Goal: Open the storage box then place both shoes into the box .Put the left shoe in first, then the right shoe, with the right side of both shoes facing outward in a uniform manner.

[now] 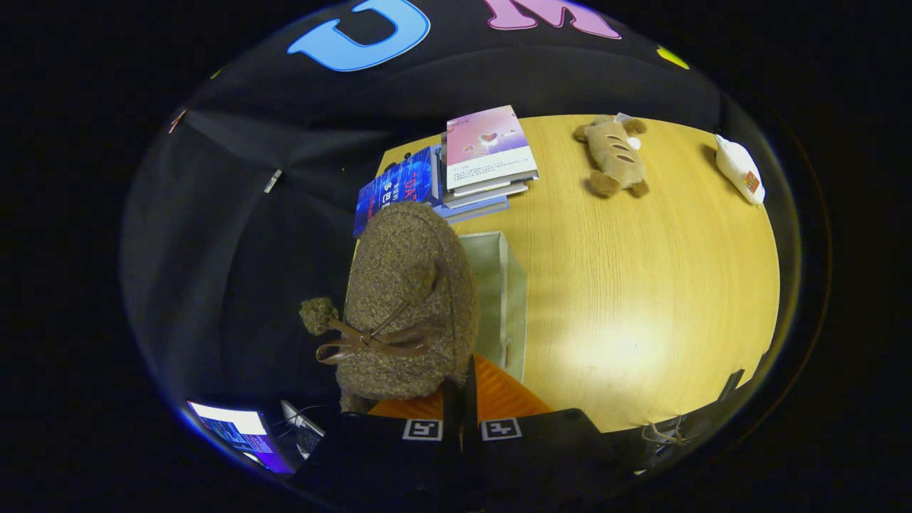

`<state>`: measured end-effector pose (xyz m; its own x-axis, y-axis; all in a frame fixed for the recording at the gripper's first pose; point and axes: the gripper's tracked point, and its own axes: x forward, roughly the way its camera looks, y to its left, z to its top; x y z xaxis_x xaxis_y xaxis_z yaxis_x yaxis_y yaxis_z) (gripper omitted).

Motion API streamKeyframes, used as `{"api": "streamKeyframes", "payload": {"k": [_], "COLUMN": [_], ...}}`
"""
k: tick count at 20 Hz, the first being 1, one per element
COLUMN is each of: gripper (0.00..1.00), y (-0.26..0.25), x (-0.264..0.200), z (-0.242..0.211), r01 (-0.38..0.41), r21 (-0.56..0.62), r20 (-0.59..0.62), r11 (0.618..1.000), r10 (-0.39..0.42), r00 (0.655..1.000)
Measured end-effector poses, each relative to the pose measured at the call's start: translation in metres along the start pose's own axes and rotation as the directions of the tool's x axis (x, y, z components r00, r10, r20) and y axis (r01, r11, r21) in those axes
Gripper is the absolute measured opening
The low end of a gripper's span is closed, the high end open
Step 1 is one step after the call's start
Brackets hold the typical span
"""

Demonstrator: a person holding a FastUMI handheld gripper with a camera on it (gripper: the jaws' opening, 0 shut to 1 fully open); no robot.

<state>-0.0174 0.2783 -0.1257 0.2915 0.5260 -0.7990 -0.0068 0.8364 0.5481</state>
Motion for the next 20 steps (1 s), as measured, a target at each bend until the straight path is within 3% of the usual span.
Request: {"api": "streamKeyframes", "payload": {"k": [8, 9, 13, 20], "gripper": [0.06, 0.13, 1.0, 0.99], "y": [-0.001, 0.004, 0.01, 0.01], "x": [0.032, 0.031, 0.025, 0.01], "z": [-0.005, -0.003, -0.003, -0.001], "r01": [0.058, 0.033, -0.003, -0.021], "r21": [-0.031, -0.022, -0.04, -0.061], "r20": [-0.004, -0.007, -0.003, 0.026], "r11": [0.998, 0.999, 0.999, 0.998], "r10": [-0.058, -0.033, 0.003, 0.022], "r00": [0.998, 0.999, 1.0, 0.999]}}
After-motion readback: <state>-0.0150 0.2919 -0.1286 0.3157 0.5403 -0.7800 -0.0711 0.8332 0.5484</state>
